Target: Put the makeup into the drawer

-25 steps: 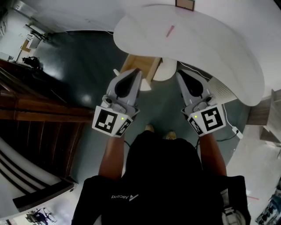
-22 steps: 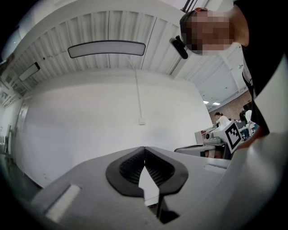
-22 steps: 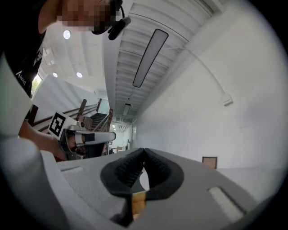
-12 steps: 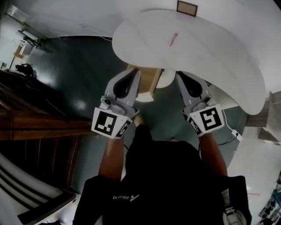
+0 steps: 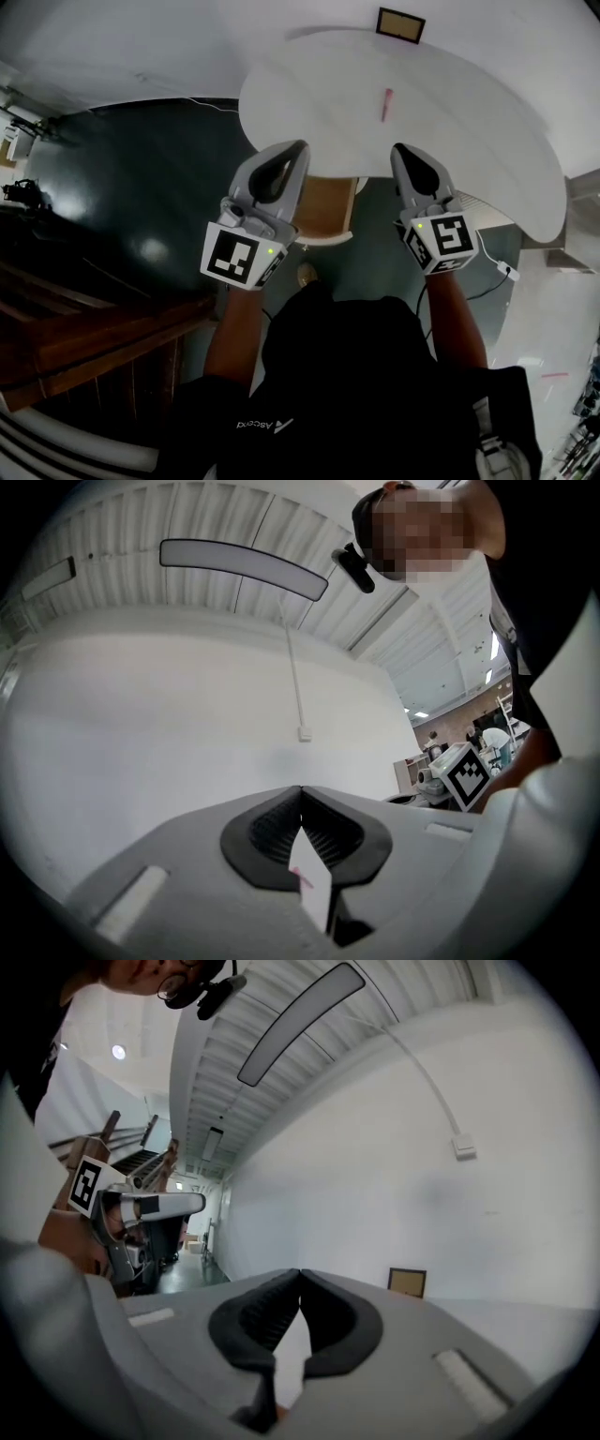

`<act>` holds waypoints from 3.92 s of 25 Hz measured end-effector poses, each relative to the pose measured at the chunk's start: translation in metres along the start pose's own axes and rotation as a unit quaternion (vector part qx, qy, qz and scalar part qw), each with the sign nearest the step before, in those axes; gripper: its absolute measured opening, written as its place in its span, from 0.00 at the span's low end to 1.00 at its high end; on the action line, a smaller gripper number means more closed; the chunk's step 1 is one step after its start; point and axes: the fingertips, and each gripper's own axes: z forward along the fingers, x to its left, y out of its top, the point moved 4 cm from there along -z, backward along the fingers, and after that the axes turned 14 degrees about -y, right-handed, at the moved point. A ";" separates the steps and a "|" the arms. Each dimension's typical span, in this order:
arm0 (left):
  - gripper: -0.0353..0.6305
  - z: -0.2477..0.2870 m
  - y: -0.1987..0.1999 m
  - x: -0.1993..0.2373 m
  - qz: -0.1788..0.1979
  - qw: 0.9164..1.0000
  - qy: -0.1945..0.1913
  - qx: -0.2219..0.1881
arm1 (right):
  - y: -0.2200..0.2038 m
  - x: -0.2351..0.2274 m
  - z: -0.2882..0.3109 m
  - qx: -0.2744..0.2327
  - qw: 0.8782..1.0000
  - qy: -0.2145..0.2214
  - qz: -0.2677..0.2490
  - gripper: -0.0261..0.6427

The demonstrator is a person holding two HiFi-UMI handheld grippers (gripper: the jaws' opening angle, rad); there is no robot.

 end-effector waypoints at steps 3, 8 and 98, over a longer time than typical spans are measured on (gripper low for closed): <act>0.07 -0.006 -0.009 0.033 -0.009 1.000 -0.021 -0.008 | -0.004 0.011 0.028 0.019 0.999 -0.036 -0.003 0.04; 0.07 -0.006 -0.024 0.077 -0.023 0.999 -0.043 -0.013 | -0.014 0.015 0.070 0.051 0.995 -0.087 -0.007 0.04; 0.07 -0.032 -0.063 0.094 -0.073 0.996 0.039 0.036 | 0.020 0.065 0.075 0.073 0.992 0.101 -0.033 0.11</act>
